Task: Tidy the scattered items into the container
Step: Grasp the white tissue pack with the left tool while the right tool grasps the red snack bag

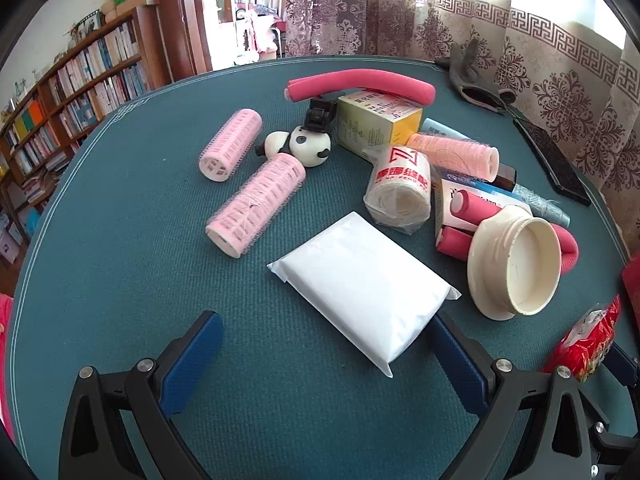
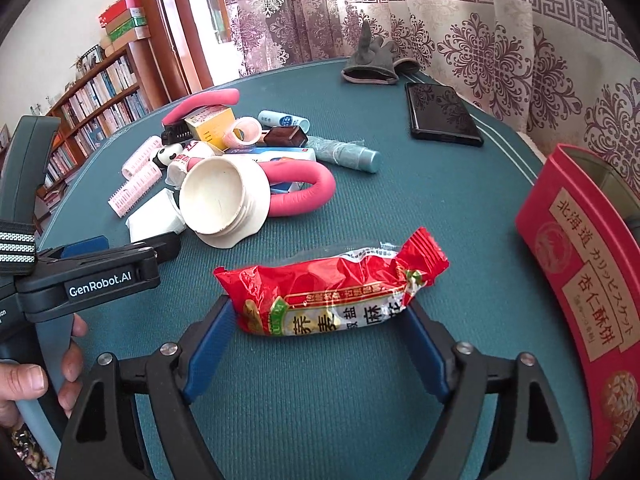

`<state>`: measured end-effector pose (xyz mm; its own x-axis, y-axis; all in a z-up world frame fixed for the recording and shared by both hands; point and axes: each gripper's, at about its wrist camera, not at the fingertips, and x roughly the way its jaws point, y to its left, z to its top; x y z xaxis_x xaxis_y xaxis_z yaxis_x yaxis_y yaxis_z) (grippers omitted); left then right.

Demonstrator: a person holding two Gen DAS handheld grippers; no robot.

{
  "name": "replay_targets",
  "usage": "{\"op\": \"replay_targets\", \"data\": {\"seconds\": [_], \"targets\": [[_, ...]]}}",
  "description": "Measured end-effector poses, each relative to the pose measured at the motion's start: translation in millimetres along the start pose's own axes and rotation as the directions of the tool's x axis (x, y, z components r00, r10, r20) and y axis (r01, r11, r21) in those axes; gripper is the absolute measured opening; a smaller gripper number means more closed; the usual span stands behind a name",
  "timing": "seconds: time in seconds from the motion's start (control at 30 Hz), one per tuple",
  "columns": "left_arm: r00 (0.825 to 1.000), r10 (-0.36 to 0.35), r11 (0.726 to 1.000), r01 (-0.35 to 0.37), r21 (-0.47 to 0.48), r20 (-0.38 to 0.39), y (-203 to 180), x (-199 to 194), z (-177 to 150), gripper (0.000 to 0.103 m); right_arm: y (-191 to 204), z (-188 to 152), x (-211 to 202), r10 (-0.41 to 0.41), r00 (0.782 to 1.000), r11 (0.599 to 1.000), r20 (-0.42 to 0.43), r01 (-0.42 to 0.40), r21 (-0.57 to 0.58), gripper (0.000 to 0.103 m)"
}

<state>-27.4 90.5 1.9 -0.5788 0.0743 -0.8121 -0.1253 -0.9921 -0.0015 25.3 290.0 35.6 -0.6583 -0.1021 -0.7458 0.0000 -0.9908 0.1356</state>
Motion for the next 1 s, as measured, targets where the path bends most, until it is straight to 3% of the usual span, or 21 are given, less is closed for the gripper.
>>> {"op": "replay_targets", "data": {"seconds": [0.2,0.4,0.63,0.77,0.87,0.93,1.0], "targets": [[1.000,-0.028,0.999,0.029,-0.026,0.011,28.2,-4.0,4.8,0.103,0.0,-0.5,-0.1,-0.004,1.000,1.000,0.001,0.004,-0.003,0.085],[0.994,-0.105,0.992,0.105,-0.069,0.009,11.9,-7.3,16.4,0.103,1.5,-1.0,0.7,-0.010,1.000,1.000,0.002,0.010,-0.008,0.086],[0.997,0.081,0.996,-0.081,-0.034,-0.002,-10.2,18.6,30.0,0.103,1.8,-1.2,0.8,-0.007,1.000,1.000,0.004,0.007,-0.005,0.086],[0.999,0.033,0.996,-0.031,-0.080,0.016,3.3,23.9,27.5,0.102,1.9,-1.3,1.0,-0.007,1.000,1.000,0.004,0.007,-0.004,0.086],[0.999,0.026,0.997,-0.023,-0.074,0.040,9.7,17.9,26.9,0.077,1.6,-0.9,1.3,-0.010,1.000,1.000,0.004,0.010,-0.007,0.086],[0.999,0.003,0.997,0.001,-0.073,0.050,15.0,13.6,24.7,0.054,1.5,-0.8,1.2,-0.010,1.000,1.000,0.004,0.010,-0.007,0.086],[0.998,-0.044,0.995,0.049,-0.087,0.053,23.8,7.4,18.7,0.050,1.5,-0.8,1.1,-0.011,1.000,1.000,0.004,0.011,-0.008,0.086]]}}
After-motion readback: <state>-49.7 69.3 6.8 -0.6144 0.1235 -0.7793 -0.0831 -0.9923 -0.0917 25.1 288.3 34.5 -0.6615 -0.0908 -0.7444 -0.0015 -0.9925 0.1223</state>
